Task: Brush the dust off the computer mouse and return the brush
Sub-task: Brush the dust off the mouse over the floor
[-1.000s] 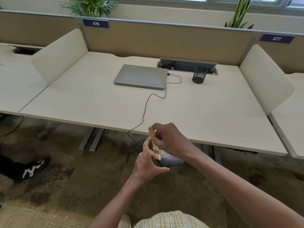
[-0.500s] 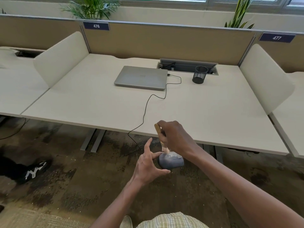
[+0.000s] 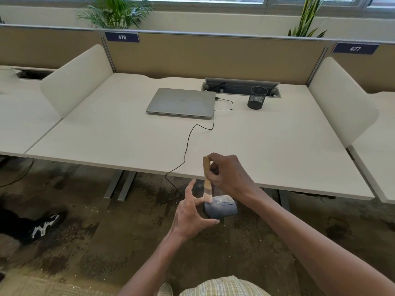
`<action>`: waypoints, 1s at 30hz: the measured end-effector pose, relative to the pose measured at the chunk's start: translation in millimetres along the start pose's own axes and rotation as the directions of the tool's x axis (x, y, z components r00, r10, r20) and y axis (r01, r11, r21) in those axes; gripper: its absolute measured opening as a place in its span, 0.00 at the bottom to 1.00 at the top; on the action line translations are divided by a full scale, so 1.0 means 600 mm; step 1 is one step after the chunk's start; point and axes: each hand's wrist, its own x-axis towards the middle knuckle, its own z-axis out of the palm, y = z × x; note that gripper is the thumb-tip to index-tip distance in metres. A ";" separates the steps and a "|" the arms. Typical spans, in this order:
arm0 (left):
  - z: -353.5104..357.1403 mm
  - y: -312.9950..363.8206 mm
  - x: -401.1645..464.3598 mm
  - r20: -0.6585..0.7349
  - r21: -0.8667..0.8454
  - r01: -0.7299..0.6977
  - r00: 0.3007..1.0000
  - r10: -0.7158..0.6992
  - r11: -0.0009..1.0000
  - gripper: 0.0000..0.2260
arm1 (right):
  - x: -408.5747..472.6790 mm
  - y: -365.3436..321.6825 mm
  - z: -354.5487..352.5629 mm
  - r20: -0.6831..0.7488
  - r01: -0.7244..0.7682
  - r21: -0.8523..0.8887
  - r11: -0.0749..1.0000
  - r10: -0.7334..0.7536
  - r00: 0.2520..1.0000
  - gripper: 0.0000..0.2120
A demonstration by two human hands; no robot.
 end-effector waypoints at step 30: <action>-0.019 0.010 0.005 -0.025 -0.059 0.023 0.999 -0.025 0.998 0.60 | -0.010 0.013 -0.021 -0.118 -0.034 0.044 0.998 0.039 0.992 0.01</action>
